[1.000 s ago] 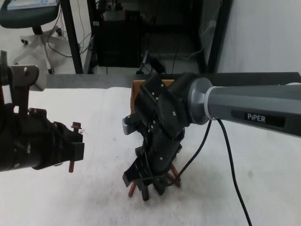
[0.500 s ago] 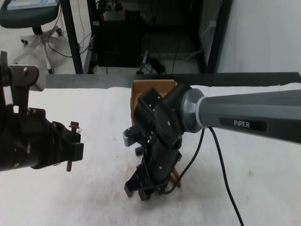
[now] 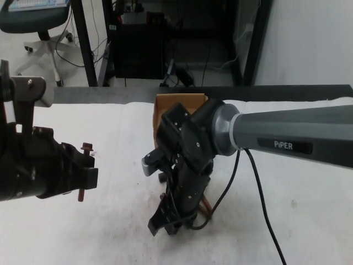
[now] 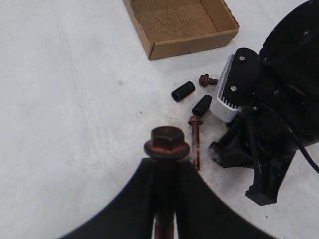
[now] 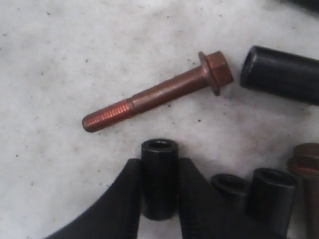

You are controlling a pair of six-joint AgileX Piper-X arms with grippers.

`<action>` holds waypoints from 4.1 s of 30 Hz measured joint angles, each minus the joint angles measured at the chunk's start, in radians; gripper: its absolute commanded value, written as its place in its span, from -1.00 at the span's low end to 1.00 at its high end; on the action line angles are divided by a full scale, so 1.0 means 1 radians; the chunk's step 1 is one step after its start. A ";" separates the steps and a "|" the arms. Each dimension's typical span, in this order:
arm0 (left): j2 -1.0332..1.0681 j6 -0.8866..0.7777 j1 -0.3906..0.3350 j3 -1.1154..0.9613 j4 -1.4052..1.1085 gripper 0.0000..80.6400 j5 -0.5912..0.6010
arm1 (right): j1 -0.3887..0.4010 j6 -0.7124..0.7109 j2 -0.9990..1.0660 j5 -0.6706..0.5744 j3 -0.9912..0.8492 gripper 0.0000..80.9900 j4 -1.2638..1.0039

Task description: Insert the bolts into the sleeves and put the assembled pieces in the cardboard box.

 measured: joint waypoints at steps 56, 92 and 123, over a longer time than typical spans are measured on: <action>0.191 -0.373 -0.154 0.002 -1.047 -0.99 0.625 | -0.075 -0.047 -0.758 -0.179 0.793 -0.98 -1.300; 0.191 -0.332 -0.154 0.140 -1.297 -0.99 0.428 | -0.003 -0.073 -0.758 -0.181 0.793 -0.98 -1.313; 0.192 -0.400 -0.223 0.196 -1.460 -0.99 0.370 | -0.003 0.077 -0.758 -0.181 0.761 -0.98 -1.317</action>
